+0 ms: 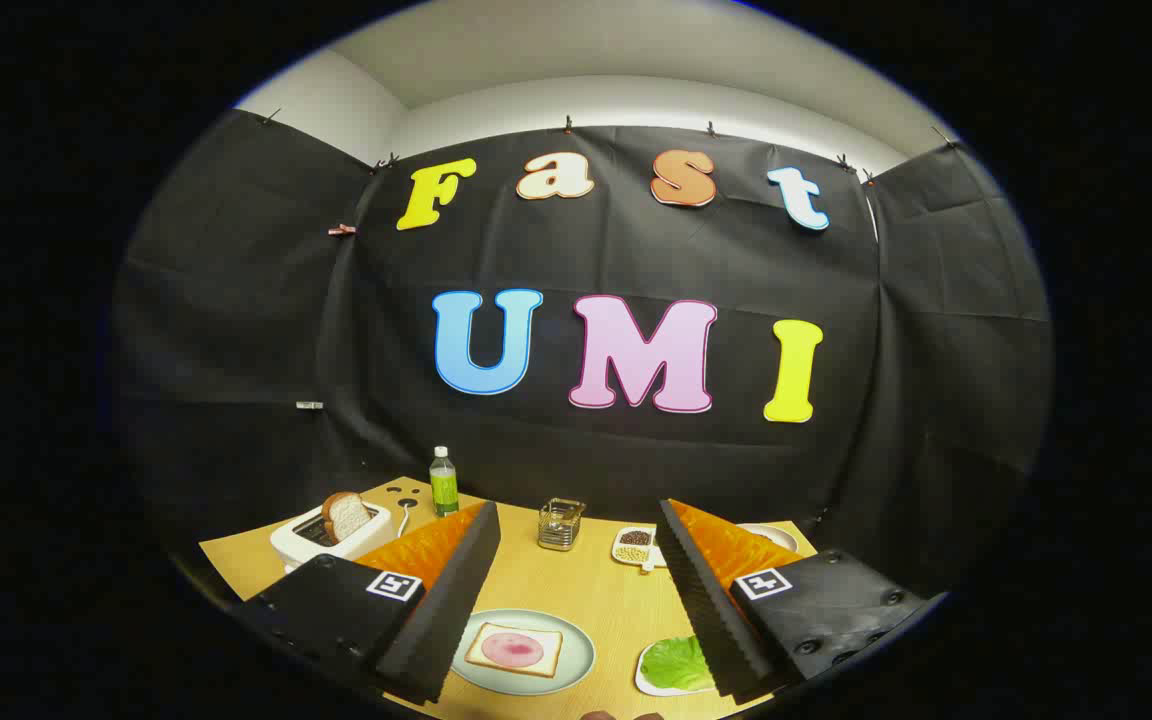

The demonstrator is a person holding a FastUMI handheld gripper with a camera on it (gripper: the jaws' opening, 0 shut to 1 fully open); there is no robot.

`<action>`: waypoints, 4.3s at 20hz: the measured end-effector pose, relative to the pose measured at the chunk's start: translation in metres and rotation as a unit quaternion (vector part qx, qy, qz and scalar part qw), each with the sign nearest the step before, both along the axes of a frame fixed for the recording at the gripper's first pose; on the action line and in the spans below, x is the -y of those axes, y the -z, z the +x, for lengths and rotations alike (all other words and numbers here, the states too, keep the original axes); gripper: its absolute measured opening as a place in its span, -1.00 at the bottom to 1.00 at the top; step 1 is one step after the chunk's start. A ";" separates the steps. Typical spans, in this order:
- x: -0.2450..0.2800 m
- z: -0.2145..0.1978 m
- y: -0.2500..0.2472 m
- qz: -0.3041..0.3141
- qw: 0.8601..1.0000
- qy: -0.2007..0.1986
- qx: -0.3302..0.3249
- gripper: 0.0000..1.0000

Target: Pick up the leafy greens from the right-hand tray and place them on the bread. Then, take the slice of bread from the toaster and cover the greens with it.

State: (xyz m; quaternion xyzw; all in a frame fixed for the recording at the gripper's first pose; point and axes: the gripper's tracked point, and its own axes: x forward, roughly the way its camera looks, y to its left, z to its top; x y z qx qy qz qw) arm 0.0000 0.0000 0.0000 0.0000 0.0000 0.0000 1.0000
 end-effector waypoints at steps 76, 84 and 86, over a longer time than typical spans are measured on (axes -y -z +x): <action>0.159 0.034 0.365 0.043 0.907 0.006 -0.419 -0.70; 0.156 0.032 0.344 0.036 0.905 0.000 -0.424 -0.86; 0.151 0.034 0.323 0.036 0.909 0.000 -0.416 -0.86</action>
